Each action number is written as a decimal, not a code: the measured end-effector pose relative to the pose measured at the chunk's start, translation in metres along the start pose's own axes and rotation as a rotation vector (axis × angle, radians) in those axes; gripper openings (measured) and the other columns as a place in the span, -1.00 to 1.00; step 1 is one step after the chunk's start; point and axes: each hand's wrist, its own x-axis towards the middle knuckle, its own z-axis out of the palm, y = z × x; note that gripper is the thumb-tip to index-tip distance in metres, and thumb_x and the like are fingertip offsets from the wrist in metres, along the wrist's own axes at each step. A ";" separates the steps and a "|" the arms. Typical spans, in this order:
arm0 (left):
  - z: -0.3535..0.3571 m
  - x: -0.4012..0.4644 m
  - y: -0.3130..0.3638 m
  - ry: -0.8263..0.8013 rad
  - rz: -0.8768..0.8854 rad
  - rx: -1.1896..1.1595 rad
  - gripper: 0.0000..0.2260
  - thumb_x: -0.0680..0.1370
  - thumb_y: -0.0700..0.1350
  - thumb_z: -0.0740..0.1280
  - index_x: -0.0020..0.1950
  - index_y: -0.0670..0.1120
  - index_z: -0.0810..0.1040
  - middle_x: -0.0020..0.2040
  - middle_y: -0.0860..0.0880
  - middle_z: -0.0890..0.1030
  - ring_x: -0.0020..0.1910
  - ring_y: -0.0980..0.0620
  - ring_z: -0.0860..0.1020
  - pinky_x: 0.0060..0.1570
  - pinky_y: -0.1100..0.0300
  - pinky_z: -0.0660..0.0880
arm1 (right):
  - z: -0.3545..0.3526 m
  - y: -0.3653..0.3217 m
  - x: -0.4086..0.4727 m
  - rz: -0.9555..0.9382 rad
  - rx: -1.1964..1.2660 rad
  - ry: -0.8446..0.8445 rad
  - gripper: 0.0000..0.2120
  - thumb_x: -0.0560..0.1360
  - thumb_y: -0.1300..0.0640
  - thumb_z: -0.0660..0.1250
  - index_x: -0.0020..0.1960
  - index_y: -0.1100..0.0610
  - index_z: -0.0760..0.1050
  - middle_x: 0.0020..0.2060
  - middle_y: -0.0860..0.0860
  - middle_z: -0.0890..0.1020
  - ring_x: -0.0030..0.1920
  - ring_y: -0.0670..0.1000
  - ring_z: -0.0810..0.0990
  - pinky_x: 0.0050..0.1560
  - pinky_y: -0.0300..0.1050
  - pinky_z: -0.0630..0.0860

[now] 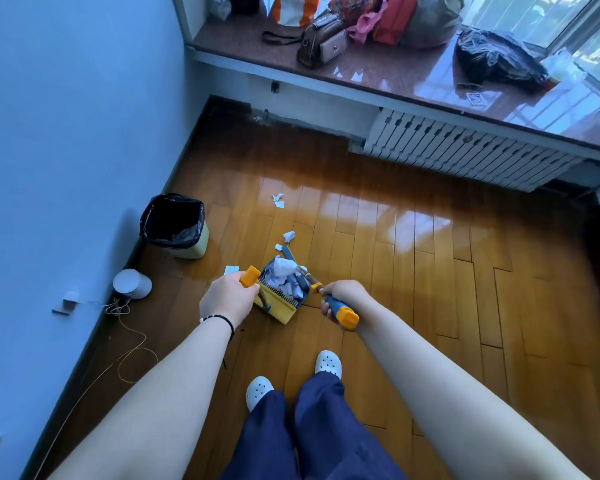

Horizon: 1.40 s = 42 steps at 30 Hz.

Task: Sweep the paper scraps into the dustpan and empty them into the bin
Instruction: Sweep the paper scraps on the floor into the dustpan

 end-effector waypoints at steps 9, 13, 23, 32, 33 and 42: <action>-0.009 -0.023 -0.029 0.037 -0.052 -0.035 -0.68 0.59 0.18 0.28 0.17 0.00 0.60 -0.17 0.02 0.60 -0.17 -0.05 0.54 -0.25 0.17 0.45 | 0.032 0.011 -0.017 0.016 0.144 -0.028 -0.77 0.57 0.25 0.21 0.21 0.26 0.44 -0.32 0.11 0.47 -0.64 -0.04 0.44 -0.63 -0.30 0.44; -0.014 -0.031 -0.040 0.061 -0.086 -0.059 -0.66 0.59 0.17 0.30 0.24 0.01 0.60 -0.15 0.04 0.58 -0.15 -0.03 0.52 -0.24 0.15 0.43 | 0.042 0.014 -0.024 0.003 0.139 -0.029 -0.73 0.57 0.25 0.24 0.25 0.29 0.45 -0.27 0.14 0.49 -0.67 -0.04 0.46 -0.63 -0.29 0.45; -0.026 -0.043 -0.078 0.094 -0.176 -0.105 -0.74 0.60 0.13 0.30 0.13 0.01 0.62 -0.28 0.09 0.51 -0.19 -0.04 0.53 -0.25 0.18 0.41 | 0.076 0.023 -0.026 -0.017 0.046 -0.070 -0.72 0.58 0.24 0.25 0.28 0.27 0.41 -0.27 0.16 0.50 -0.53 -0.05 0.48 -0.62 -0.28 0.45; -0.031 -0.043 -0.109 0.087 -0.243 -0.027 -0.70 0.58 0.16 0.30 0.16 0.00 0.62 -0.13 0.00 0.59 -0.14 -0.07 0.51 -0.23 0.12 0.44 | 0.110 0.018 -0.009 0.012 -0.034 -0.154 -0.82 0.60 0.24 0.23 0.18 0.27 0.42 -0.34 0.12 0.44 -0.68 -0.06 0.43 -0.66 -0.33 0.39; -0.032 -0.042 -0.113 0.084 -0.251 -0.024 -0.69 0.58 0.17 0.30 0.16 0.00 0.62 -0.14 0.01 0.58 -0.14 -0.07 0.52 -0.24 0.12 0.44 | 0.113 0.016 -0.007 0.017 -0.043 -0.165 -0.83 0.60 0.24 0.23 0.17 0.26 0.41 -0.34 0.11 0.43 -0.67 -0.07 0.42 -0.66 -0.33 0.38; -0.038 -0.042 -0.130 0.080 -0.301 -0.054 -0.74 0.57 0.16 0.31 0.10 0.02 0.62 -0.20 0.03 0.58 -0.17 -0.07 0.55 -0.26 0.14 0.45 | 0.146 -0.008 0.007 0.010 -0.132 -0.196 -0.75 0.59 0.27 0.22 0.25 0.31 0.41 -0.36 0.11 0.46 -0.58 -0.07 0.44 -0.65 -0.32 0.41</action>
